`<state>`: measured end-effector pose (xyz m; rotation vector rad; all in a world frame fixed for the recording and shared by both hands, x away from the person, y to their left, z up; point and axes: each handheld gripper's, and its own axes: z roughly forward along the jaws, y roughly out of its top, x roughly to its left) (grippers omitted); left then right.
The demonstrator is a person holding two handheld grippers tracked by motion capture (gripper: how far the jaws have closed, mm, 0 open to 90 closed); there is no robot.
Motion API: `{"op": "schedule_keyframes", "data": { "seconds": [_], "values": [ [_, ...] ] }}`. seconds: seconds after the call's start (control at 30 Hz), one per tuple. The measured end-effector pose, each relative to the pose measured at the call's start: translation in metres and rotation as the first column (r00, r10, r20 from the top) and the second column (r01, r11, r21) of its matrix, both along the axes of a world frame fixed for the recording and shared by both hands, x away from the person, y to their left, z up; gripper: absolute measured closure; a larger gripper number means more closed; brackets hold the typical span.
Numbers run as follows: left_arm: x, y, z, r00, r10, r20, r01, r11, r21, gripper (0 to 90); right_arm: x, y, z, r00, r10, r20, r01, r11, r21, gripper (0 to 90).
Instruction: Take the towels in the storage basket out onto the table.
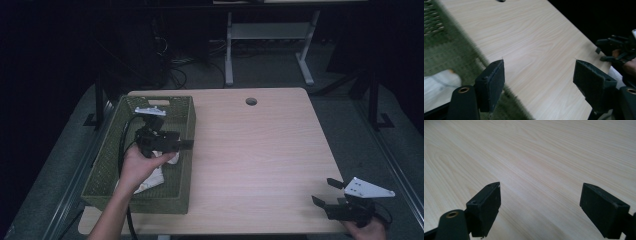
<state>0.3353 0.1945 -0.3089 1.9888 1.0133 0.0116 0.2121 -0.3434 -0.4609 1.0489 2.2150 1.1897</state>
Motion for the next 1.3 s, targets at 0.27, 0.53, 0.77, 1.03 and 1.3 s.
{"op": "schedule_keyframes", "data": {
  "seconds": [0.27,0.53,0.77,1.03,1.3],
  "values": [
    [0.005,0.023,-0.007,0.997,0.076,-0.014,-0.075,0.9966,0.034,25.1,0.0,0.001,0.001,1.0,0.005,0.006,-0.005,1.0,-0.003,16.7],
    [0.011,0.048,-0.019,0.9851,0.168,-0.038,-0.165,0.9835,0.074,25.2,0.0,0.001,0.001,0.9999,0.007,0.009,-0.007,1.0,-0.007,16.7],
    [0.016,0.065,-0.031,0.9705,0.235,-0.053,-0.225,0.9626,0.151,25.5,0.0,0.003,0.001,0.9999,0.015,0.004,-0.014,1.0,-0.009,16.7],
    [0.027,0.065,-0.053,0.9539,0.28,-0.108,-0.24,0.9272,0.288,25.4,0.0,0.006,0.0,0.9996,0.028,-0.001,-0.028,0.999,-0.019,16.7],
    [0.037,0.068,-0.067,0.9218,0.35,-0.166,-0.268,0.8855,0.379,25.6,0.001,0.005,0.0,0.9995,0.033,0.003,-0.033,0.999,-0.018,16.7]
  ]
}}
